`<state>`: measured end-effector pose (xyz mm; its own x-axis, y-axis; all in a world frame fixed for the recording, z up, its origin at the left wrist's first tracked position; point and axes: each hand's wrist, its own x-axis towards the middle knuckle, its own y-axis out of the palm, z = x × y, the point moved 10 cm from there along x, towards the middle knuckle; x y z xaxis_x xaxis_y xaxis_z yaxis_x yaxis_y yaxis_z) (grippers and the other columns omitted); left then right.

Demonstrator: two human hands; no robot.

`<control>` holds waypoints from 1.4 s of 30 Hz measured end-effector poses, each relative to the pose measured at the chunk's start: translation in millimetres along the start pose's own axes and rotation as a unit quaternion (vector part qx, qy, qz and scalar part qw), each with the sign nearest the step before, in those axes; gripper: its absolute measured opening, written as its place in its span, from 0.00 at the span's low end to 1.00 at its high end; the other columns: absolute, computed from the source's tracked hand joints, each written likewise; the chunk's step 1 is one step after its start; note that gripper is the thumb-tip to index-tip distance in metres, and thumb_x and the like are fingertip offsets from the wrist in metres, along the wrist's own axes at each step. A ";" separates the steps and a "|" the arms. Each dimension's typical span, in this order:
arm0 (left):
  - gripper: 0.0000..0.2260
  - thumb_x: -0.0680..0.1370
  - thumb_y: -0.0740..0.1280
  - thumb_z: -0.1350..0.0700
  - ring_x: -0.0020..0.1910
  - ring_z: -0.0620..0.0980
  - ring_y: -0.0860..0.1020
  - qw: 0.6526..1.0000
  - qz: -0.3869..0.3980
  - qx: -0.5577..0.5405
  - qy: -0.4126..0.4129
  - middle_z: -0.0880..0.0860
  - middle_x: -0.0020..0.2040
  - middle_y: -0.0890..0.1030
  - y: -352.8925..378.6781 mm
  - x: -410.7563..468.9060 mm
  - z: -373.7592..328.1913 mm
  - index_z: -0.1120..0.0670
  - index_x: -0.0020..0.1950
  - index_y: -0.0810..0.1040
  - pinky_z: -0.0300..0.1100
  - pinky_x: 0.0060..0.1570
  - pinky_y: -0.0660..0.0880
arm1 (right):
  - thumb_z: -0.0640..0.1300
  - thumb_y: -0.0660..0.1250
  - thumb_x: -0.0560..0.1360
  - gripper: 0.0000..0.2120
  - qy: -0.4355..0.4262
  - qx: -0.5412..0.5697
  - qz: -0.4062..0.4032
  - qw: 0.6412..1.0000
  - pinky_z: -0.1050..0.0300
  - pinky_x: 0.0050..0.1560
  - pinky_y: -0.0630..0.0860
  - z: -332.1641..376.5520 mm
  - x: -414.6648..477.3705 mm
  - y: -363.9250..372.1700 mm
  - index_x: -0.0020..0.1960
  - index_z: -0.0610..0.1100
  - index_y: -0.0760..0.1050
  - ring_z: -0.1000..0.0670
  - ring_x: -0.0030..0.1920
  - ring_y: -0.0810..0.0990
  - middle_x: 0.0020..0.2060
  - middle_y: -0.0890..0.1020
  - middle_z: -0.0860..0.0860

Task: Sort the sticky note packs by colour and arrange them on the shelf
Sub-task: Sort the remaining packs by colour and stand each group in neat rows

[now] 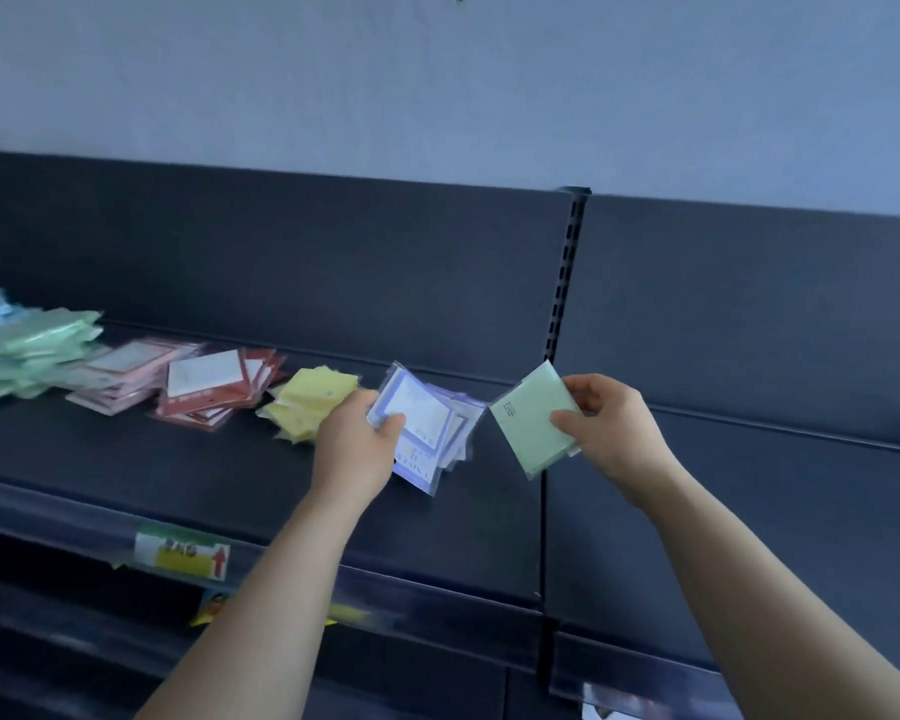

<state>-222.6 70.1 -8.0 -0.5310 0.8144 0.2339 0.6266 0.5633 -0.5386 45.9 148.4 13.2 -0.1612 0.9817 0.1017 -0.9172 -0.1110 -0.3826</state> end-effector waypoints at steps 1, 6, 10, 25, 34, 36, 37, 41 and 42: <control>0.06 0.78 0.66 0.55 0.41 0.52 0.77 1.000 0.010 0.015 0.006 0.52 0.44 0.80 1.9 6.1 2.6 0.57 0.52 0.78 0.38 0.34 0.69 | 0.35 0.65 0.73 0.12 0.002 0.001 -0.010 1.000 0.54 0.44 0.79 2.9 0.6 3.0 0.53 0.49 0.77 0.51 0.47 0.82 0.47 0.83 0.54; 0.17 0.78 0.65 0.48 0.31 0.51 0.69 0.987 0.043 0.150 0.047 0.51 0.34 0.70 11.4 24.9 8.8 0.57 0.36 0.68 0.42 0.27 0.58 | 0.35 0.66 0.73 0.11 0.007 0.015 -0.061 0.998 0.56 0.41 0.78 8.4 0.6 10.3 0.48 0.51 0.77 0.52 0.45 0.82 0.45 0.84 0.53; 0.15 0.79 0.63 0.45 0.42 0.52 0.76 0.969 0.077 0.217 0.087 0.52 0.48 0.76 23.0 21.9 -0.7 0.56 0.49 0.76 0.42 0.36 0.66 | 0.35 0.66 0.74 0.10 0.009 0.022 -0.079 0.997 0.59 0.37 0.74 8.9 1.0 14.6 0.48 0.50 0.76 0.53 0.42 0.82 0.44 0.84 0.53; 0.17 0.79 0.65 0.47 0.51 0.39 0.75 0.998 0.041 0.018 0.040 0.46 0.56 0.80 -49.3 9.6 17.1 0.53 0.65 0.77 0.24 0.44 0.68 | 0.35 0.64 0.76 0.09 -0.038 0.128 0.030 0.991 0.51 0.49 0.79 59.4 36.8 127.1 0.50 0.47 0.78 0.49 0.47 0.83 0.45 0.85 0.51; 0.09 0.77 0.68 0.56 0.44 0.42 0.82 0.996 -0.026 -0.087 -0.011 0.46 0.46 0.85 -147.7 49.2 83.2 0.54 0.55 0.82 0.45 0.49 0.79 | 0.37 0.61 0.77 0.10 -0.056 0.105 0.106 0.987 0.47 0.53 0.79 112.6 39.3 278.6 0.56 0.44 0.77 0.47 0.50 0.82 0.49 0.83 0.50; 0.08 0.76 0.69 0.57 0.43 0.43 0.82 0.995 -0.048 -0.084 -0.015 0.47 0.46 0.85 -179.1 64.9 101.1 0.55 0.54 0.83 0.46 0.49 0.79 | 0.37 0.60 0.77 0.12 -0.087 0.077 0.125 0.985 0.49 0.51 0.79 133.5 37.3 313.2 0.57 0.45 0.77 0.49 0.48 0.82 0.48 0.84 0.51; 0.09 0.76 0.69 0.58 0.44 0.43 0.82 0.995 -0.057 -0.075 -0.017 0.47 0.47 0.85 -195.6 73.6 110.5 0.56 0.55 0.83 0.45 0.49 0.79 | 0.37 0.60 0.77 0.12 -0.104 0.065 0.136 0.983 0.52 0.49 0.79 146.1 36.3 331.1 0.57 0.46 0.78 0.50 0.47 0.82 0.48 0.84 0.52; 0.09 0.77 0.68 0.59 0.48 0.44 0.80 0.994 -0.097 -0.031 -0.028 0.48 0.50 0.83 -263.8 109.4 149.1 0.56 0.56 0.82 0.40 0.50 0.76 | 0.35 0.61 0.77 0.13 -0.145 0.013 0.167 0.975 0.53 0.48 0.77 191.6 35.9 399.5 0.58 0.43 0.78 0.49 0.46 0.81 0.49 0.84 0.50; 0.09 0.77 0.68 0.59 0.48 0.44 0.80 0.994 -0.102 -0.019 -0.031 0.49 0.50 0.83 -278.3 118.3 158.3 0.56 0.56 0.82 0.40 0.51 0.76 | 0.35 0.61 0.76 0.12 -0.146 0.003 0.170 0.975 0.51 0.47 0.77 199.9 37.8 416.1 0.56 0.43 0.79 0.48 0.45 0.81 0.48 0.84 0.49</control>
<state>-550.1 -12.4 41.4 -0.6820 0.6739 0.2840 0.5234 0.7210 -0.4541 -414.6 108.3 41.4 -0.5517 0.8024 0.2275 -0.7947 -0.4231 -0.4352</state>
